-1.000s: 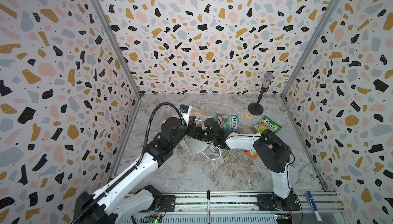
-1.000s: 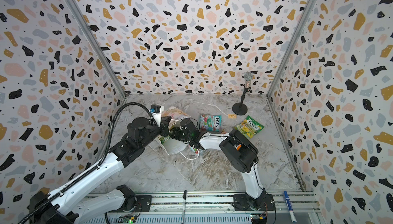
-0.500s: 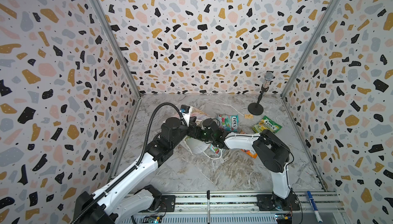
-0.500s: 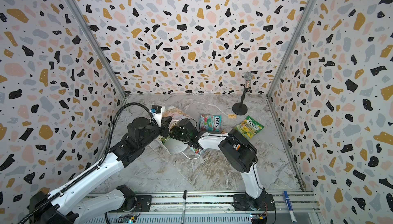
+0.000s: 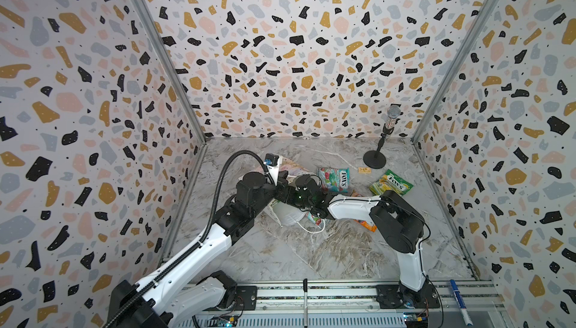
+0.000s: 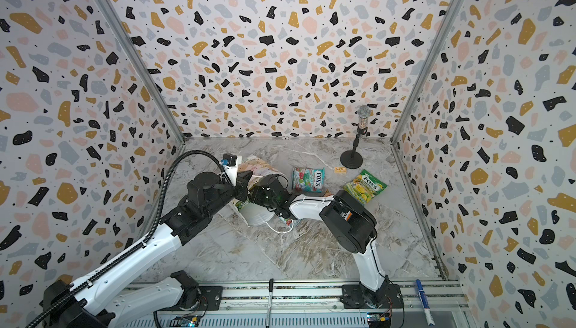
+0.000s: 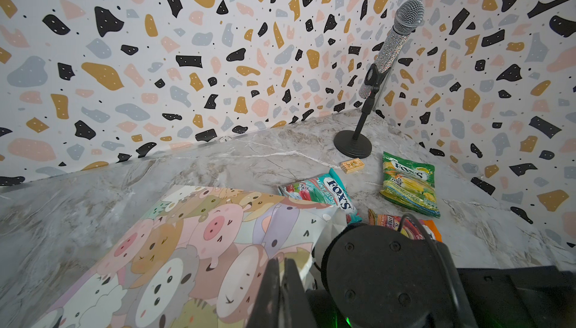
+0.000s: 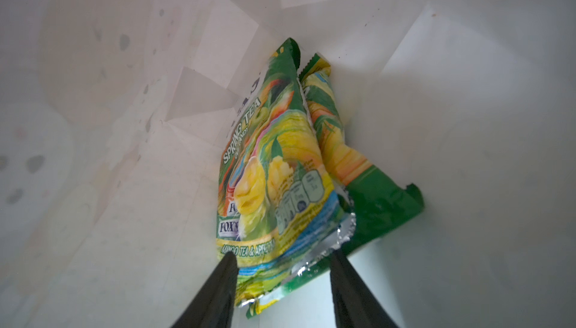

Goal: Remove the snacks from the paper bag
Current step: 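Lower the right gripper onto the green Spring Tea packets inside the bag, then close the right gripper on a green Spring Tea packet and lift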

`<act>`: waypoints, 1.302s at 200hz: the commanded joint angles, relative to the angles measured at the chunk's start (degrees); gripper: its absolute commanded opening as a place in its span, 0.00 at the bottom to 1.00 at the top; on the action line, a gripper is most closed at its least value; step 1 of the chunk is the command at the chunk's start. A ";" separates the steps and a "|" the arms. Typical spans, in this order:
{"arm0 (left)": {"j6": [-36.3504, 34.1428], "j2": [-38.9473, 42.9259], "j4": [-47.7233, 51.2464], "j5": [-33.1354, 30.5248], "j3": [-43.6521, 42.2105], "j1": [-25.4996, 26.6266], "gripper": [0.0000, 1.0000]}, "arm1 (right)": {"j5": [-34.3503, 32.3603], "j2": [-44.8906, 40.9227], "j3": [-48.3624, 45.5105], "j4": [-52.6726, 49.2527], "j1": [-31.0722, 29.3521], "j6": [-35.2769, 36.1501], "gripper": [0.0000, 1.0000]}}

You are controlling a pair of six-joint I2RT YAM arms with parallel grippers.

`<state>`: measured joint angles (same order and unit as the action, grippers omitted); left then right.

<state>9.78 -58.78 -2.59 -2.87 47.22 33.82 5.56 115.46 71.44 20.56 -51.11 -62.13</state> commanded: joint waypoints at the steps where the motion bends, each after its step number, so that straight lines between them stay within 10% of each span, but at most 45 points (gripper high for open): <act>1: -0.82 1.16 -1.89 -0.05 0.06 0.10 0.00 | -0.70 -0.71 2.50 -0.14 0.39 -0.85 0.46; 155: -2.08 1.27 -1.36 2.79 0.33 0.25 0.00 | 9.01 7.02 5.99 12.81 1.64 -3.46 0.38; 206: -1.23 1.55 -1.67 -1.44 -0.02 0.28 0.00 | 9.27 7.19 7.56 12.73 1.54 -1.05 0.00; 260: 1.30 0.96 -1.89 -10.33 -0.29 0.28 0.00 | 9.09 -0.23 2.59 11.86 0.95 5.24 0.00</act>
<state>9.67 -58.72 -2.57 -7.77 47.22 33.89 14.72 122.52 75.72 31.51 -49.89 -60.97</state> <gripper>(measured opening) 0.047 0.055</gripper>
